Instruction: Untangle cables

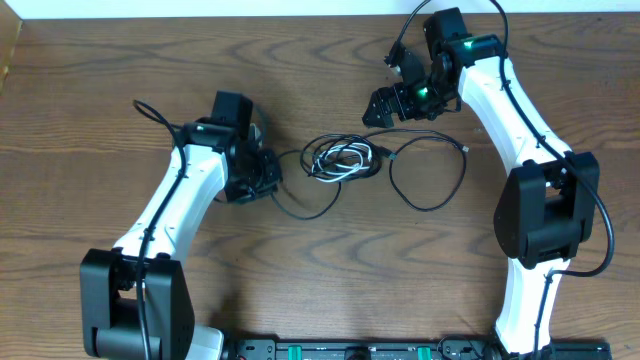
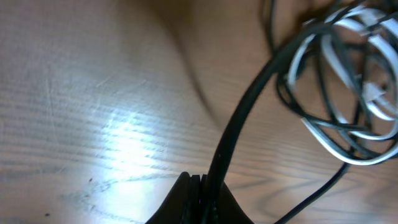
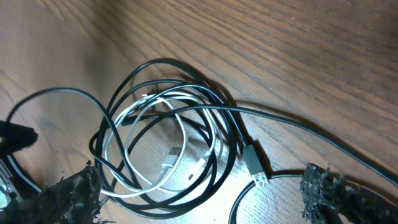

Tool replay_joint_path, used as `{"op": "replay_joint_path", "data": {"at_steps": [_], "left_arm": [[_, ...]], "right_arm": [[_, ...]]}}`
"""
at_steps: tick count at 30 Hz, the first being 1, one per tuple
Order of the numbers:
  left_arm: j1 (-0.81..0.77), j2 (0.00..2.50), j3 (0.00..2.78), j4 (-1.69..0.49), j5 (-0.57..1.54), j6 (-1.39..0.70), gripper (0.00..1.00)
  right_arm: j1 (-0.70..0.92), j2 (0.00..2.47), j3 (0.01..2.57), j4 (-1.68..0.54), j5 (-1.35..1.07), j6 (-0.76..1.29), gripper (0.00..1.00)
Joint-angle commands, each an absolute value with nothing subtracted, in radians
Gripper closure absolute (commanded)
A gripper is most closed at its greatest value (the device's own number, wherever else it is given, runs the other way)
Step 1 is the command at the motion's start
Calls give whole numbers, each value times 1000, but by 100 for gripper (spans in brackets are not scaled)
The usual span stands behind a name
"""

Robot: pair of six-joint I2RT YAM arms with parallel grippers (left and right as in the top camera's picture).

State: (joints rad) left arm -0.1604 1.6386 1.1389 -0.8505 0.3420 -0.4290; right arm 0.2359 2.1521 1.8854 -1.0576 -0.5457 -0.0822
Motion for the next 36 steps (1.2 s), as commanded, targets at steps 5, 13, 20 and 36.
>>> {"op": "replay_joint_path", "data": {"at_steps": [5,13,20,36], "left_arm": [[-163,1648,1033,-818,249,-430,92],[-163,1648,1032,-818,250,-431,63],[-163,1647,1050,-799,257,-364,67],[-263,1729,1274,-880,325,-512,46]], "right_arm": [[240,2149,1885,-1058,-548,-79,1],[240,2149,1885,-1058,-548,-79,1],[240,2149,1885,-1058,-548,-79,1],[240,2149,1885,-1044,-549,-78,1]]}}
